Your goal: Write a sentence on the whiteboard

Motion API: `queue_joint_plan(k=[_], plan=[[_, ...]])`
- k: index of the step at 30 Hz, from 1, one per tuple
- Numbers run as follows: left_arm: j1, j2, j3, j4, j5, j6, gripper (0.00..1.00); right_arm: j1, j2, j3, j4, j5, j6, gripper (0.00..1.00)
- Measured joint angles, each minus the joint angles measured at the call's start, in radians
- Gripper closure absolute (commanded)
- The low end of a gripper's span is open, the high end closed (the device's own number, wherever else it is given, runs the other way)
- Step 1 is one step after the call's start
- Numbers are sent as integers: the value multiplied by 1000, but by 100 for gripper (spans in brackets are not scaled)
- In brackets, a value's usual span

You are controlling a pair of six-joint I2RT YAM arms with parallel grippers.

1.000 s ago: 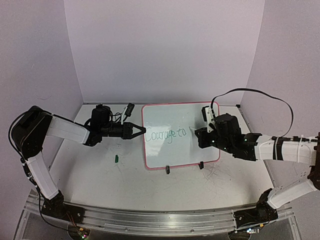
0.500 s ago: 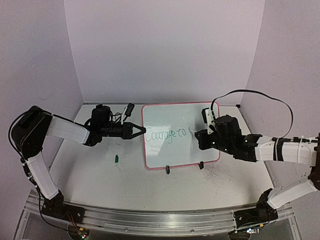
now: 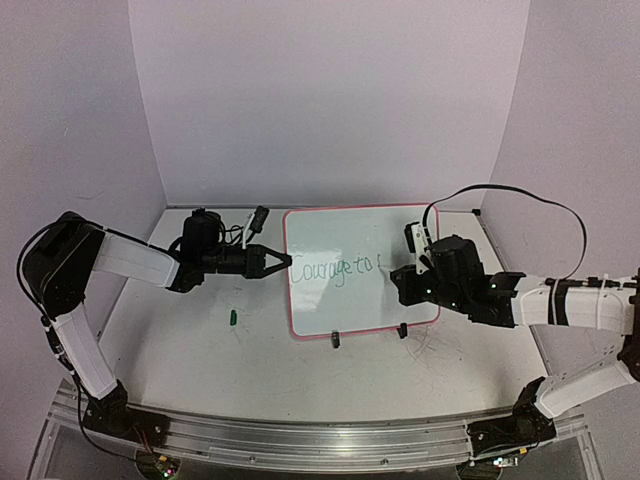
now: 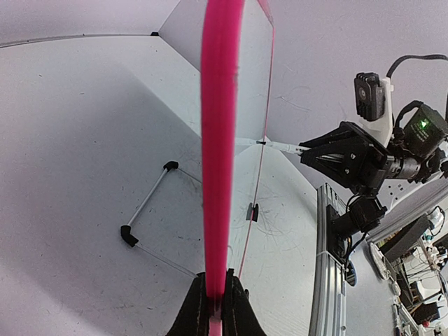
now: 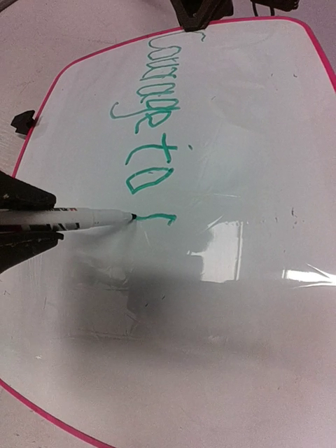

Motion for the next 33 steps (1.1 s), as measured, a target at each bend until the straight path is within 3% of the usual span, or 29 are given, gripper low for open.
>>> queue_joint_plan(k=[33], plan=[[0, 0, 0, 0, -1, -1, 100, 13, 9, -6, 15, 35, 13, 100]])
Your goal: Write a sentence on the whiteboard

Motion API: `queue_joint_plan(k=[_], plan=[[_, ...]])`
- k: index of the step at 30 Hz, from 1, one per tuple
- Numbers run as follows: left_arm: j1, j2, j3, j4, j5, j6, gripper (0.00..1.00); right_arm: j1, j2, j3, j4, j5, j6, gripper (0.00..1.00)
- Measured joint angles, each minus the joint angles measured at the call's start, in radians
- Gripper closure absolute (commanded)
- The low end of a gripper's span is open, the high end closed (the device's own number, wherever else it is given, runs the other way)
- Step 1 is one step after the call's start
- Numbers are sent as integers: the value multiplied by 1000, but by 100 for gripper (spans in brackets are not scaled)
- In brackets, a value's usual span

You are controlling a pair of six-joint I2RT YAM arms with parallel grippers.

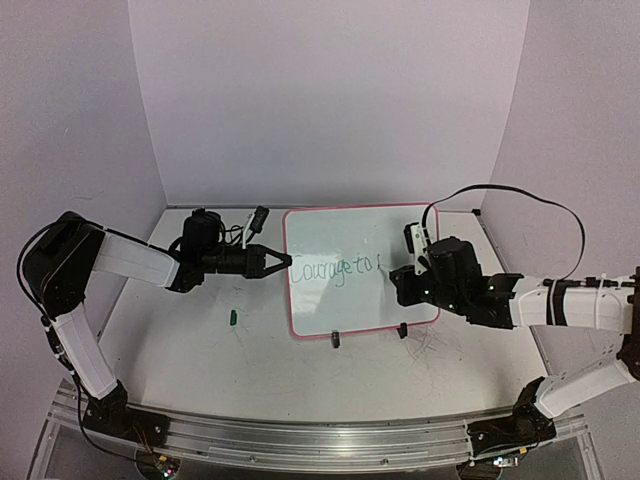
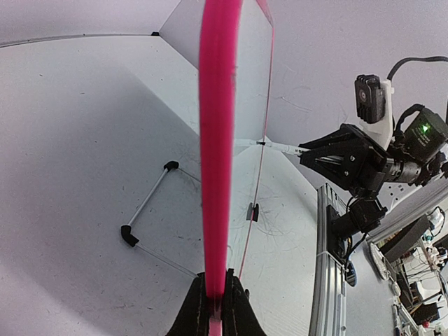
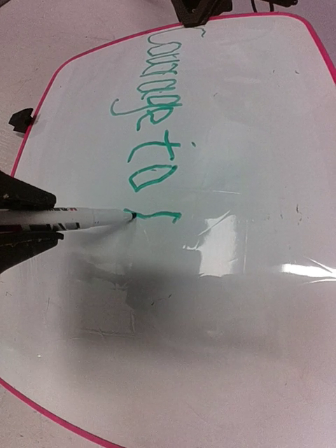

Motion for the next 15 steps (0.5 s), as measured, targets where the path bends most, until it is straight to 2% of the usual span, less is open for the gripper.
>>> queue_joint_plan(k=[15], plan=[[0, 0, 0, 0, 0, 0, 100, 1, 9, 12, 23, 34, 0, 100]])
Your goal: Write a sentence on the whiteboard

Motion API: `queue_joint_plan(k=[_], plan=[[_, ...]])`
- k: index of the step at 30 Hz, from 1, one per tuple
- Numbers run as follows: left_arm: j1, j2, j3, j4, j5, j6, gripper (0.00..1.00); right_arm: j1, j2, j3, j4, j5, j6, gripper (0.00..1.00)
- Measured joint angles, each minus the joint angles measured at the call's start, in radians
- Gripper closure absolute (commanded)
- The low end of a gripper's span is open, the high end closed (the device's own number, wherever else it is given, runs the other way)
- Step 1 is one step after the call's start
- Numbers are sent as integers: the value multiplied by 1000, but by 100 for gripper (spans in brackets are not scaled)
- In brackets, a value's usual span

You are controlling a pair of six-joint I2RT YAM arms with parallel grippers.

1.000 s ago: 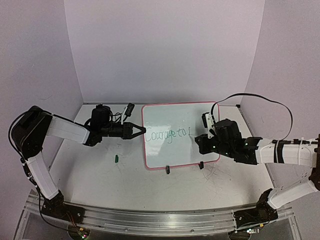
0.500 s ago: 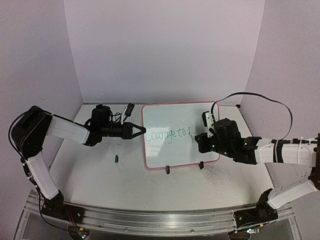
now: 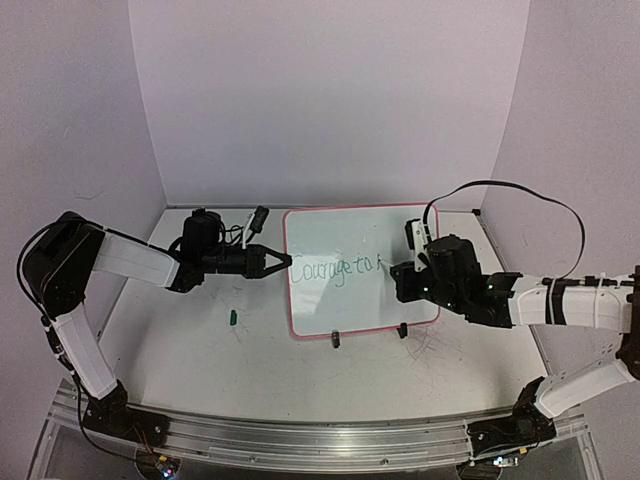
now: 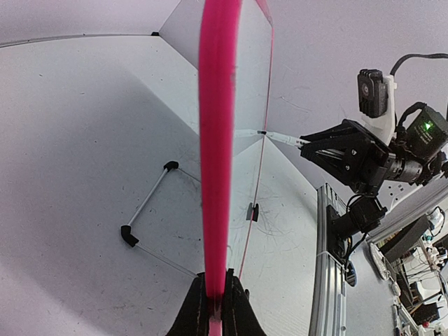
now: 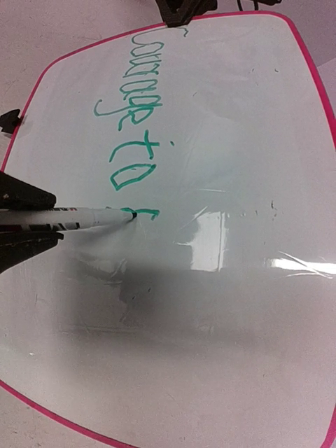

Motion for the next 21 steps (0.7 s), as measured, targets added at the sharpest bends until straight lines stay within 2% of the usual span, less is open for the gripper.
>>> queue_joint_plan(k=[21], plan=[[0, 0, 0, 0, 1, 1, 100, -1, -28, -23, -16, 28, 25, 100]])
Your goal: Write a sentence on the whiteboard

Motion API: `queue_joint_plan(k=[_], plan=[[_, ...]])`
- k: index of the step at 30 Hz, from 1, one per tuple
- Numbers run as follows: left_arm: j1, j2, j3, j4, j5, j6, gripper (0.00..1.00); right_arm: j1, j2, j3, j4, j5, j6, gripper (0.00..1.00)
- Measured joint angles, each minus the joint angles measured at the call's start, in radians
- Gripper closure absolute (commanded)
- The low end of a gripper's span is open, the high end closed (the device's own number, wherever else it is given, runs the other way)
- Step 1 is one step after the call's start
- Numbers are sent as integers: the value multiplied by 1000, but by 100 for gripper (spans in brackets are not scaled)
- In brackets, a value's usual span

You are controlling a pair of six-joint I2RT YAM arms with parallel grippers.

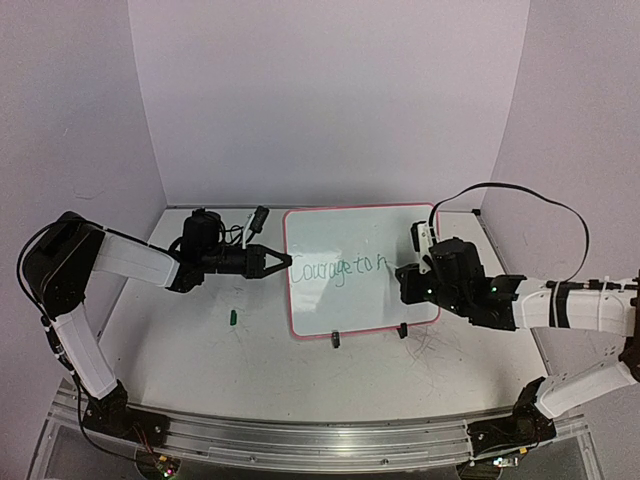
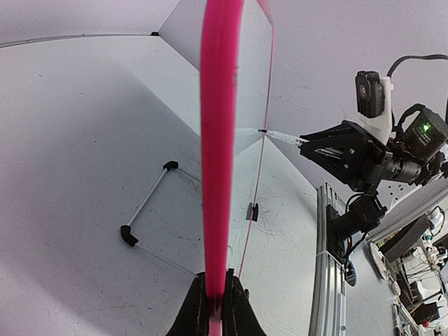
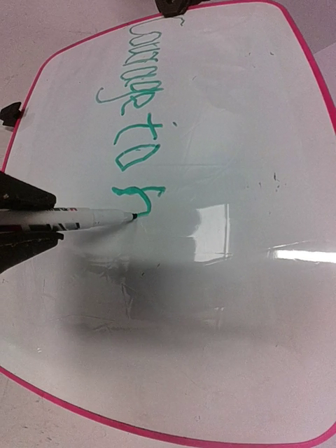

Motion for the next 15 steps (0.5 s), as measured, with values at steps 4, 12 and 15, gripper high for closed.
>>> queue_joint_plan(k=[4, 12, 15], plan=[[0, 0, 0, 0, 0, 0, 100, 0, -5, -12, -4, -11, 1, 100], [0, 0, 0, 0, 0, 0, 100, 0, -5, -14, -8, -37, 1, 100], [0, 0, 0, 0, 0, 0, 100, 0, -3, -14, -7, -44, 1, 100]])
